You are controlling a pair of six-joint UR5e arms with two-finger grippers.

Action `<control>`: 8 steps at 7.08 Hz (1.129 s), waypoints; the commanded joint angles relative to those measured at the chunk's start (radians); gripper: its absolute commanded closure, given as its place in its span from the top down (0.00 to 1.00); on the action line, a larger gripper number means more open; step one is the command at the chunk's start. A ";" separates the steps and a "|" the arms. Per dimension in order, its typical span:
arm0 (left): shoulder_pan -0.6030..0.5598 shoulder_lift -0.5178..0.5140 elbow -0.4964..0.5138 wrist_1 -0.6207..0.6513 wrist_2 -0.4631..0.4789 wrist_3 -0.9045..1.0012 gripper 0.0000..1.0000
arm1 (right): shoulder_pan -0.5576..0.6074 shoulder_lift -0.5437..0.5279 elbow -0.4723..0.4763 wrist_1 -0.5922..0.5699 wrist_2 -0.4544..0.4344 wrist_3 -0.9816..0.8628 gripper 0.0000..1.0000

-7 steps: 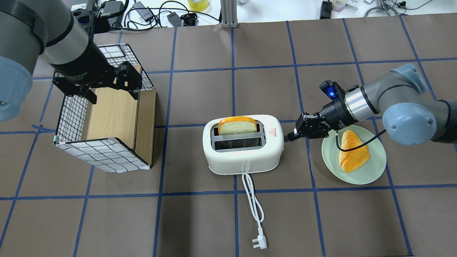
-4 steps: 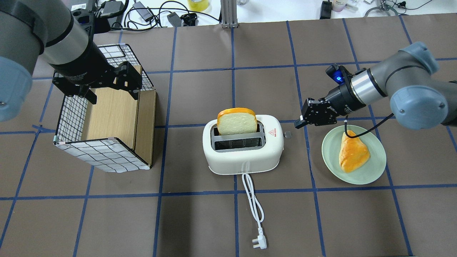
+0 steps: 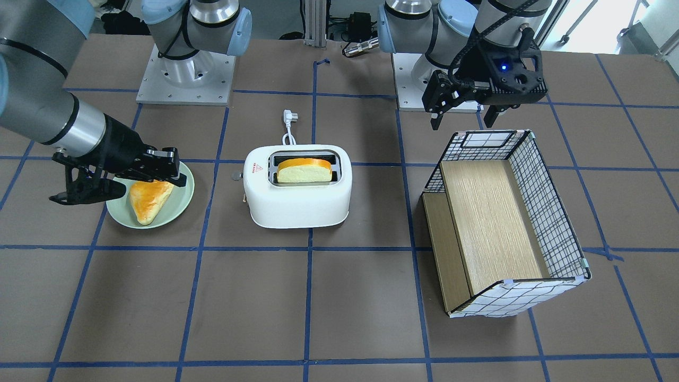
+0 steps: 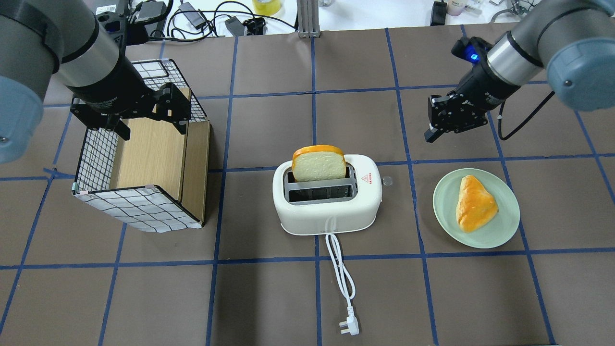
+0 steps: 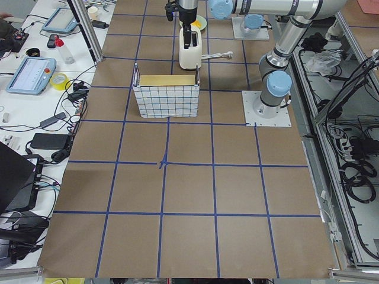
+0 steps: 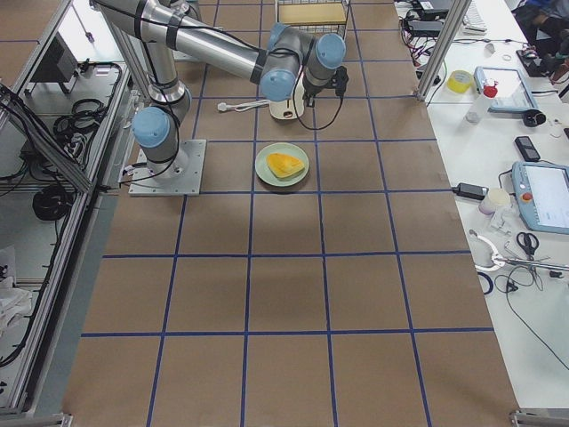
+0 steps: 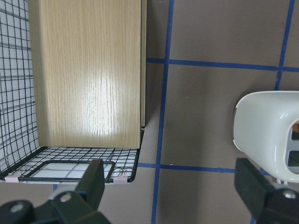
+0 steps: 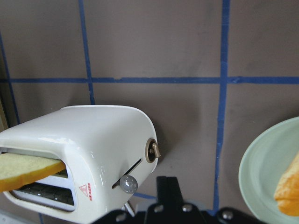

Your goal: Press toaster with right arm

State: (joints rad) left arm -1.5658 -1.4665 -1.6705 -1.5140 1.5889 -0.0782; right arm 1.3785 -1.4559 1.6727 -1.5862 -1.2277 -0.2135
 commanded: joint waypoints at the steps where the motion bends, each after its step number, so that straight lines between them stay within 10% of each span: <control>1: 0.000 0.000 0.000 0.000 0.000 0.000 1.00 | 0.057 -0.003 -0.201 0.127 -0.183 0.104 0.00; 8: 0.000 0.000 0.000 0.000 0.000 0.000 1.00 | 0.194 -0.001 -0.292 0.060 -0.338 0.321 0.00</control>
State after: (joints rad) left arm -1.5662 -1.4665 -1.6705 -1.5140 1.5883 -0.0782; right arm 1.5697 -1.4572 1.3786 -1.5148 -1.5655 0.1076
